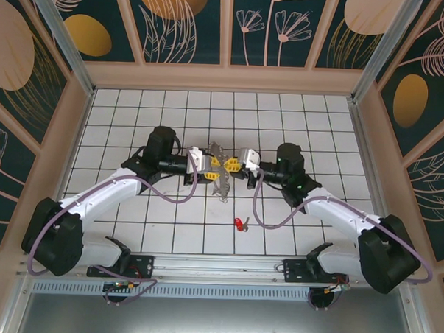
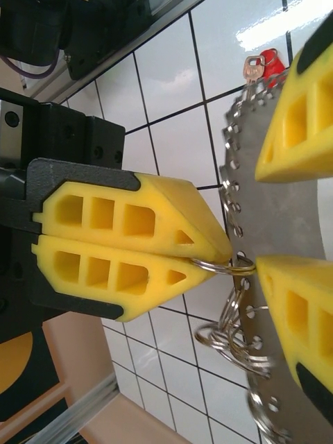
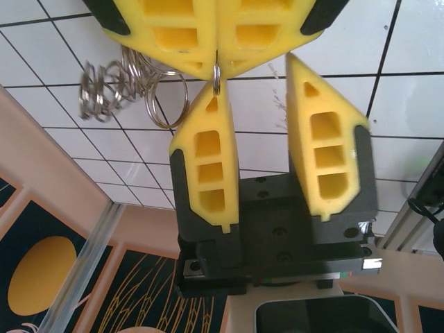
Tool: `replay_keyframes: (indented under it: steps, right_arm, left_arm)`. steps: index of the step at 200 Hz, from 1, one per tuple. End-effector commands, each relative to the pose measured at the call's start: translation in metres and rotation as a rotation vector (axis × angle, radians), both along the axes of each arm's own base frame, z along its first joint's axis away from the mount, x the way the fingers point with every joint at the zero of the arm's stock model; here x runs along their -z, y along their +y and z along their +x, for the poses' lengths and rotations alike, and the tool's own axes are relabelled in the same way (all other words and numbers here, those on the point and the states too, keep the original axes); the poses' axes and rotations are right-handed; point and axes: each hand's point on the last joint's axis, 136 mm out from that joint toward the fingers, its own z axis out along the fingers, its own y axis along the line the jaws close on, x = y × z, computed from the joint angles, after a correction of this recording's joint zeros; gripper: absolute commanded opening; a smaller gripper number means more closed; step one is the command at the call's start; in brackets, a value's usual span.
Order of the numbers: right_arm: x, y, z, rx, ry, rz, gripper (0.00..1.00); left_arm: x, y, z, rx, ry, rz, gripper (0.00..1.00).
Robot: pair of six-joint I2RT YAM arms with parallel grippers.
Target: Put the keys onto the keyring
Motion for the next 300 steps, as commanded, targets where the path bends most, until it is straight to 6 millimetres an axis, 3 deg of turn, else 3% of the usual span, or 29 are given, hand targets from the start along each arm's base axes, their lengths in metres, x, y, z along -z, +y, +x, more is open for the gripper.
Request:
replay_keyframes:
  steps: [1,51,95,125,176,225,290,300]
  right_arm:
    - [-0.013,0.010,-0.009,-0.086,-0.049,0.016,0.00]
    - [-0.013,0.011,-0.011,-0.095,-0.046,0.011,0.00]
    - [-0.009,0.005,-0.014,-0.084,-0.038,-0.001,0.00]
    - [-0.009,0.003,-0.017,-0.082,-0.034,0.001,0.00]
    - [-0.011,0.005,-0.016,-0.080,-0.044,0.003,0.00]
    - [-0.014,0.006,-0.016,-0.079,-0.055,0.011,0.00]
    - [-0.016,0.003,-0.022,-0.076,-0.061,0.009,0.00]
    - [-0.016,0.003,-0.022,-0.075,-0.062,0.009,0.00]
  left_arm:
    - [-0.016,-0.008,0.000,0.033,-0.047,-0.048,0.35]
    - [-0.013,-0.006,0.005,-0.016,-0.021,-0.016,0.34]
    - [0.007,0.001,0.012,-0.093,0.021,0.052,0.31]
    - [-0.004,-0.001,0.003,-0.064,0.038,-0.015,0.34]
    - [-0.020,-0.007,-0.007,0.011,0.045,-0.085,0.30]
    - [-0.014,-0.008,-0.007,0.033,0.054,-0.059,0.13]
    - [-0.003,-0.005,-0.003,-0.001,0.047,-0.025,0.12]
    - [-0.004,-0.005,-0.002,-0.003,0.044,-0.026,0.00]
